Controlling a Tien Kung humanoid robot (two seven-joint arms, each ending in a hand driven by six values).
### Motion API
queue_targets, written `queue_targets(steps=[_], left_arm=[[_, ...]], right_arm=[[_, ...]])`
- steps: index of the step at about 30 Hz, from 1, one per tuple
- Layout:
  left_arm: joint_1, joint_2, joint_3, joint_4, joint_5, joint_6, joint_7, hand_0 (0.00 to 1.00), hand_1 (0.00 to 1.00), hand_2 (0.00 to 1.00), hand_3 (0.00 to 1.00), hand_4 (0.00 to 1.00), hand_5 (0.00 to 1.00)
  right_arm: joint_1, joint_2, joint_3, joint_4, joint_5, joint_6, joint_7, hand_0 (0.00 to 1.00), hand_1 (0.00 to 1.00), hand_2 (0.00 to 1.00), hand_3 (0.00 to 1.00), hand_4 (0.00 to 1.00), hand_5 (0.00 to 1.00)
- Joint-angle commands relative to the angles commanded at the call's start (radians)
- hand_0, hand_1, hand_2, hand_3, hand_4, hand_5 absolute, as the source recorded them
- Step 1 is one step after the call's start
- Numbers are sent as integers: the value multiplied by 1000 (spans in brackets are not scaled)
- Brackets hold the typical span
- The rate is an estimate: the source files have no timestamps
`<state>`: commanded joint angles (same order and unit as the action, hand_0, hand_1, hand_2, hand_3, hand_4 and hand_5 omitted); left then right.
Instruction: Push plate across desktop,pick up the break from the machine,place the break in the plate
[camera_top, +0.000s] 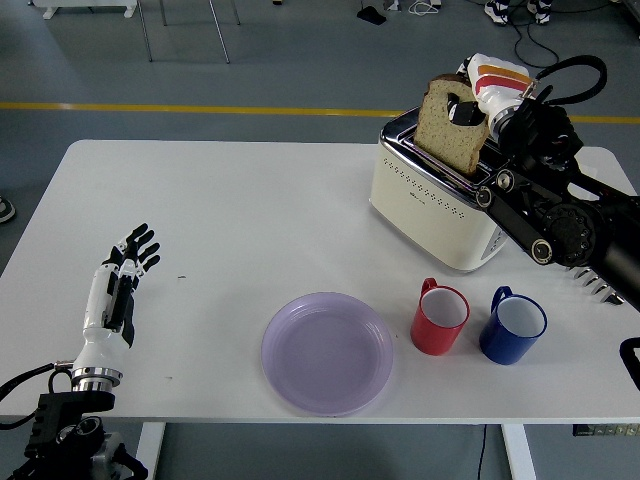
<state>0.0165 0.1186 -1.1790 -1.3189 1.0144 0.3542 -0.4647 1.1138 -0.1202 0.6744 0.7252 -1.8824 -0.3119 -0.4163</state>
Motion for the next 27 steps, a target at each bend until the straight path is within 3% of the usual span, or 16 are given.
queue_targets(steps=[6, 12, 14, 17, 19, 20, 27], left_arm=[[1, -1, -5, 2, 2, 0, 4, 791, 826, 886, 850, 490, 863], [-5, -1, -5, 5, 4, -1, 6, 791, 826, 885, 851, 490, 862], [-7, -1, -5, 2, 6, -2, 6, 792, 826, 886, 851, 487, 859], [-5, 0, -6, 1, 8, -2, 7, 792, 826, 886, 851, 487, 859], [-2, 1, -9, 1, 8, -3, 7, 792, 826, 886, 851, 487, 859], [-1, 1, -9, 0, 9, -3, 7, 792, 828, 887, 853, 487, 857], [-5, -5, -16, -5, 17, -10, 13, 793, 828, 887, 853, 486, 857]], right_arm=[[-13, -56, 84, 171, -122, 1, -5, 235, 275, 337, 423, 196, 2], [-39, -103, 111, 358, -69, 31, -3, 221, 243, 325, 420, 195, 2], [-69, -138, 107, 437, 9, 83, 10, 171, 211, 304, 414, 199, 2], [-91, -163, 98, 535, 124, 144, 24, 171, 211, 304, 414, 199, 2], [-113, -190, 75, 613, 208, 215, 50, 171, 211, 304, 414, 199, 2], [-116, -193, 71, 635, 247, 235, 53, 112, 150, 280, 401, 215, 2], [-185, -236, 10, 749, 498, 383, 84, 108, 150, 280, 400, 212, 2]])
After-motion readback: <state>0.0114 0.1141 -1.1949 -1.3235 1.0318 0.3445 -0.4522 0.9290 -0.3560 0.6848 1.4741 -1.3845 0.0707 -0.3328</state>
